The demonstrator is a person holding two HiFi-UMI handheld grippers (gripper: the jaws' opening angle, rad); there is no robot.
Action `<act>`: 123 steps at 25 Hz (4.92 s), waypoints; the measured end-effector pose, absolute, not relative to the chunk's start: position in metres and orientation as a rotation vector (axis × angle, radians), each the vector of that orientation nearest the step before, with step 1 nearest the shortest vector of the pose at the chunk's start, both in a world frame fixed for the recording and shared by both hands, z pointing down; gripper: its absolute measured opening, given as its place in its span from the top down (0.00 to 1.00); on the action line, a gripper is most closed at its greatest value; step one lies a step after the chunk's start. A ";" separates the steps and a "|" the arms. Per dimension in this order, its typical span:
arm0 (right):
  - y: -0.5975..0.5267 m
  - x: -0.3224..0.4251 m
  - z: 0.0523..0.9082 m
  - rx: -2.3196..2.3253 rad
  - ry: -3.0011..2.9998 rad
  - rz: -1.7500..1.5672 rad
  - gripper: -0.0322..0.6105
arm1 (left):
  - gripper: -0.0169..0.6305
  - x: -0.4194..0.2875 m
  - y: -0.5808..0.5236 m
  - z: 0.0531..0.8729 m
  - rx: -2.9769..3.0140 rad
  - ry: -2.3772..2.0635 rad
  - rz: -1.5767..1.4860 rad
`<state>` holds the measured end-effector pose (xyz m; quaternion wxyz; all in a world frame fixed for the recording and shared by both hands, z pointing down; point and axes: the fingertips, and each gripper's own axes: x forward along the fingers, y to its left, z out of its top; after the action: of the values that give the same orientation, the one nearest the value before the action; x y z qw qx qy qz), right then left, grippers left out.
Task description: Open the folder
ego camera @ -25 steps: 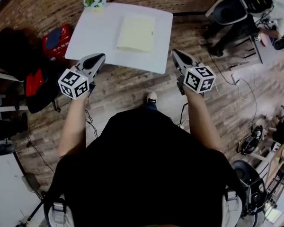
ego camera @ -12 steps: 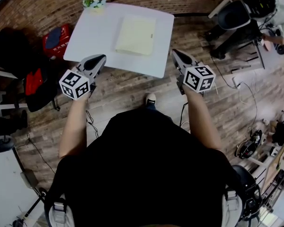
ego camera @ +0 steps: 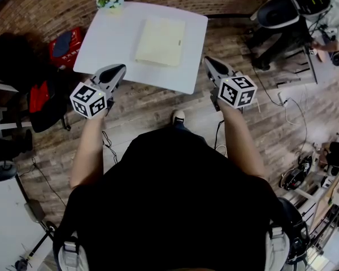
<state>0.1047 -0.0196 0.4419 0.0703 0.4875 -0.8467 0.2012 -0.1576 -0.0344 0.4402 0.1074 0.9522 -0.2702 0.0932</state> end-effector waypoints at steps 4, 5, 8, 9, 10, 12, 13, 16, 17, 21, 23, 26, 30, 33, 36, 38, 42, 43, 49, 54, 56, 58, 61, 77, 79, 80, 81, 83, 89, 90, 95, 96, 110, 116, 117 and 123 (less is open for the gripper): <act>-0.027 0.110 0.449 1.459 -2.544 0.616 0.91 | 0.95 -0.151 -0.041 0.446 2.798 -0.790 0.282; -0.029 0.111 0.450 1.458 -2.543 0.619 0.91 | 0.96 -0.149 -0.043 0.447 2.796 -0.788 0.285; -0.035 0.114 0.451 1.454 -2.540 0.621 0.91 | 0.95 -0.146 -0.048 0.448 2.793 -0.785 0.289; -0.037 0.115 0.451 1.452 -2.540 0.621 0.91 | 0.95 -0.145 -0.049 0.448 2.791 -0.786 0.290; -0.039 0.116 0.451 1.449 -2.540 0.622 0.91 | 0.95 -0.143 -0.051 0.449 2.790 -0.786 0.291; -0.045 0.120 0.453 1.443 -2.541 0.626 0.91 | 0.95 -0.140 -0.055 0.451 2.785 -0.787 0.297; -0.049 0.121 0.454 1.440 -2.541 0.629 0.91 | 0.95 -0.139 -0.058 0.452 2.782 -0.788 0.300; -0.062 0.126 0.459 1.429 -2.541 0.636 0.91 | 0.95 -0.134 -0.070 0.457 2.772 -0.792 0.308; -0.065 0.127 0.461 1.425 -2.541 0.638 0.91 | 0.95 -0.133 -0.072 0.458 2.769 -0.793 0.310; -0.072 0.135 0.462 1.415 -2.544 0.643 0.91 | 0.95 -0.124 -0.077 0.459 2.764 -0.794 0.321; -0.076 0.138 0.462 1.411 -2.545 0.645 0.91 | 0.95 -0.121 -0.080 0.458 2.763 -0.796 0.326; -0.084 0.143 0.464 1.405 -2.549 0.648 0.91 | 0.95 -0.116 -0.087 0.459 2.760 -0.800 0.333; -0.092 0.151 0.467 1.396 -2.551 0.658 0.91 | 0.96 -0.105 -0.096 0.460 2.758 -0.801 0.338; -0.098 0.160 0.470 1.389 -2.551 0.669 0.91 | 0.96 -0.094 -0.101 0.460 2.757 -0.804 0.345; -0.103 0.167 0.472 1.378 -2.550 0.678 0.91 | 0.95 -0.086 -0.105 0.459 2.754 -0.810 0.347; -0.104 0.170 0.474 1.369 -2.552 0.680 0.91 | 0.95 -0.082 -0.104 0.459 2.753 -0.816 0.350; -0.107 0.181 0.474 1.351 -2.561 0.684 0.91 | 0.95 -0.071 -0.103 0.458 2.747 -0.834 0.359; -0.108 0.183 0.474 1.346 -2.565 0.686 0.91 | 0.95 -0.069 -0.104 0.457 2.745 -0.838 0.361; -0.119 0.188 0.481 1.300 -2.585 0.700 0.91 | 0.95 -0.060 -0.109 0.458 2.732 -0.869 0.380; -0.127 0.194 0.488 1.255 -2.593 0.713 0.91 | 0.95 -0.047 -0.116 0.460 2.723 -0.891 0.383; -0.129 0.197 0.490 1.240 -2.597 0.714 0.91 | 0.95 -0.043 -0.117 0.461 2.720 -0.897 0.386; -0.132 0.201 0.491 1.228 -2.601 0.716 0.91 | 0.95 -0.037 -0.117 0.462 2.717 -0.900 0.388; -0.137 0.206 0.493 1.205 -2.606 0.720 0.91 | 0.95 -0.029 -0.121 0.462 2.714 -0.913 0.389; -0.153 0.224 0.512 1.113 -2.612 0.743 0.91 | 0.95 0.000 -0.132 0.473 2.692 -0.933 0.409; -0.153 0.225 0.514 1.102 -2.611 0.748 0.91 | 0.95 0.002 -0.134 0.473 2.689 -0.936 0.411; -0.154 0.226 0.515 1.097 -2.611 0.749 0.91 | 0.95 0.003 -0.135 0.473 2.689 -0.939 0.411; -0.154 0.226 0.516 1.092 -2.611 0.749 0.91 | 0.95 0.003 -0.136 0.473 2.689 -0.940 0.411; -0.155 0.227 0.516 1.088 -2.610 0.747 0.91 | 0.95 0.006 -0.137 0.472 2.691 -0.938 0.414; -0.159 0.229 0.517 1.085 -2.612 0.762 0.91 | 0.95 0.011 -0.141 0.471 2.700 -0.924 0.438; -0.160 0.228 0.518 1.083 -2.612 0.765 0.91 | 0.95 0.011 -0.143 0.471 2.698 -0.926 0.441; -0.155 0.226 0.522 1.078 -2.601 0.774 0.91 | 0.95 0.012 -0.143 0.475 2.692 -0.915 0.442; -0.154 0.227 0.523 1.082 -2.598 0.776 0.91 | 0.95 0.013 -0.142 0.476 2.694 -0.909 0.441; -0.144 0.210 0.522 1.177 -2.540 0.807 0.91 | 0.95 -0.011 -0.152 0.475 2.721 -0.814 0.418; -0.148 0.201 0.522 1.228 -2.512 0.833 0.91 | 0.96 -0.018 -0.164 0.480 2.729 -0.742 0.450; -0.148 0.199 0.522 1.236 -2.506 0.838 0.91 | 0.96 -0.019 -0.166 0.481 2.730 -0.730 0.455; -0.150 0.187 0.530 1.270 -2.476 0.858 0.91 | 0.95 -0.030 -0.174 0.490 2.728 -0.674 0.470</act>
<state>0.1866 -0.1500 0.5300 0.1148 0.4332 -0.8447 0.2926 -0.0296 -0.1742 0.4901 0.1456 0.9473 -0.2340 0.1631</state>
